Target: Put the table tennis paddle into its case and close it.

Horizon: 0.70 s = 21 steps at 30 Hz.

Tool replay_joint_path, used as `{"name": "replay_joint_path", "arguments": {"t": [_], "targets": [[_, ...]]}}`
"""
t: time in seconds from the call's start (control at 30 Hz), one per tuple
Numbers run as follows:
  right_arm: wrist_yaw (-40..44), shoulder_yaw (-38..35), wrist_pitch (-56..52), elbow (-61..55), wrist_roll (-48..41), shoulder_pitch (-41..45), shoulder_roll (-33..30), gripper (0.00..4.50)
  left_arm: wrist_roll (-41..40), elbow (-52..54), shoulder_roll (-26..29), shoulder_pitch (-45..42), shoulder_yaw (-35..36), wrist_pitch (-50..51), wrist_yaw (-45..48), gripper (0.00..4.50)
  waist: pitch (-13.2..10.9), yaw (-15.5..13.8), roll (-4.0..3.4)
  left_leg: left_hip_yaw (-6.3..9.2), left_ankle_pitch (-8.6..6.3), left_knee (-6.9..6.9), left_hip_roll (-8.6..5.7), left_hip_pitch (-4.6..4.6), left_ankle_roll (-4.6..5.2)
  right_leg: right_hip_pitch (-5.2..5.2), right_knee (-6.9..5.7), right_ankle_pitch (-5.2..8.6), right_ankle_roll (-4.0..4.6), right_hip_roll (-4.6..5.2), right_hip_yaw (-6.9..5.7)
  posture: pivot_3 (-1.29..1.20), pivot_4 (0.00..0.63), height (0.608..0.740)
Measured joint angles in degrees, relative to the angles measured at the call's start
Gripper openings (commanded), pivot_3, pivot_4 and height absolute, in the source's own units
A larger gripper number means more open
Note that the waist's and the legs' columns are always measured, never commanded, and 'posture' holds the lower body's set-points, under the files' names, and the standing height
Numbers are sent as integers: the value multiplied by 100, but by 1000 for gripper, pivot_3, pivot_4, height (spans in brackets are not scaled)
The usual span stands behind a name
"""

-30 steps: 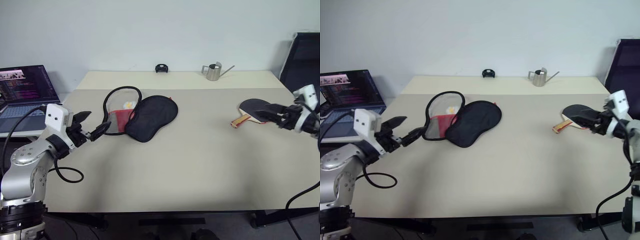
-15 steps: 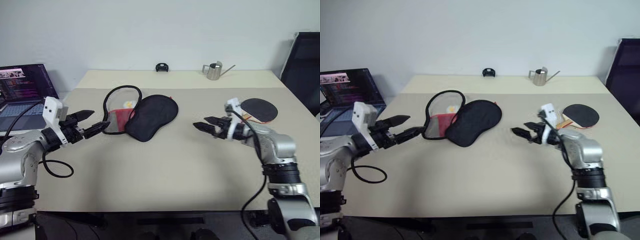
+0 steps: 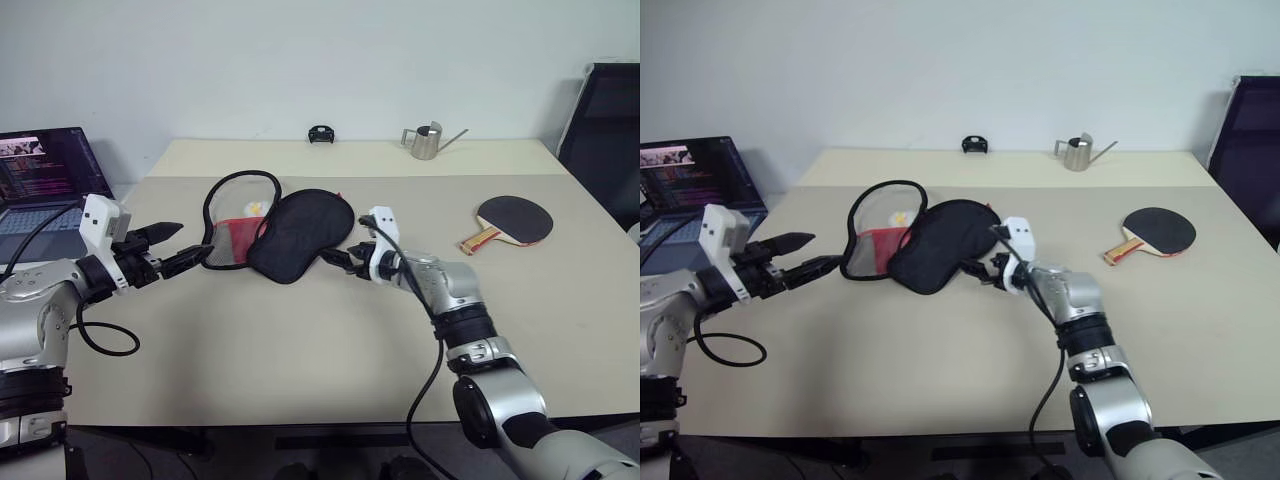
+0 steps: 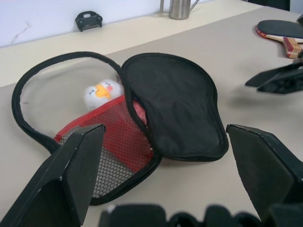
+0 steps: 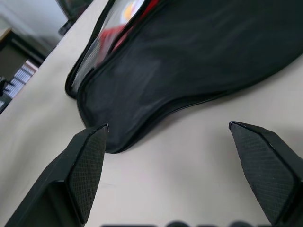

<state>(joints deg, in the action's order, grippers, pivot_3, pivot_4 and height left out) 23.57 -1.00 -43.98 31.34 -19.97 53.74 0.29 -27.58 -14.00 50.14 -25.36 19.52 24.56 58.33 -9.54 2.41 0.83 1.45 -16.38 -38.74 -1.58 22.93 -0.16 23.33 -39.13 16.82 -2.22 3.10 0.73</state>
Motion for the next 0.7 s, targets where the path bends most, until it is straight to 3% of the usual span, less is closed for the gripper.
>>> {"name": "replay_joint_path", "arguments": {"t": [0.43, 0.7], "targets": [[-4, 3, 987, 1884, 317, 763, 751, 4449, 31, -1, 3, 29, -6, -29, -12, 4500, 1, 88, 2, 1, 2, 0, 0, -2, -3, 4, -10, 0, 0, -1, 1, 0, 150, 740], [-86, 10, 1941, 3062, 664, 1218, 861, 4449, 101, 0, 3, 28, -15, -55, -15, 4500, 2, 102, 3, -1, 4, 0, 0, -2, -7, 13, -21, 0, 0, 0, 5, 0, 150, 740]]}}
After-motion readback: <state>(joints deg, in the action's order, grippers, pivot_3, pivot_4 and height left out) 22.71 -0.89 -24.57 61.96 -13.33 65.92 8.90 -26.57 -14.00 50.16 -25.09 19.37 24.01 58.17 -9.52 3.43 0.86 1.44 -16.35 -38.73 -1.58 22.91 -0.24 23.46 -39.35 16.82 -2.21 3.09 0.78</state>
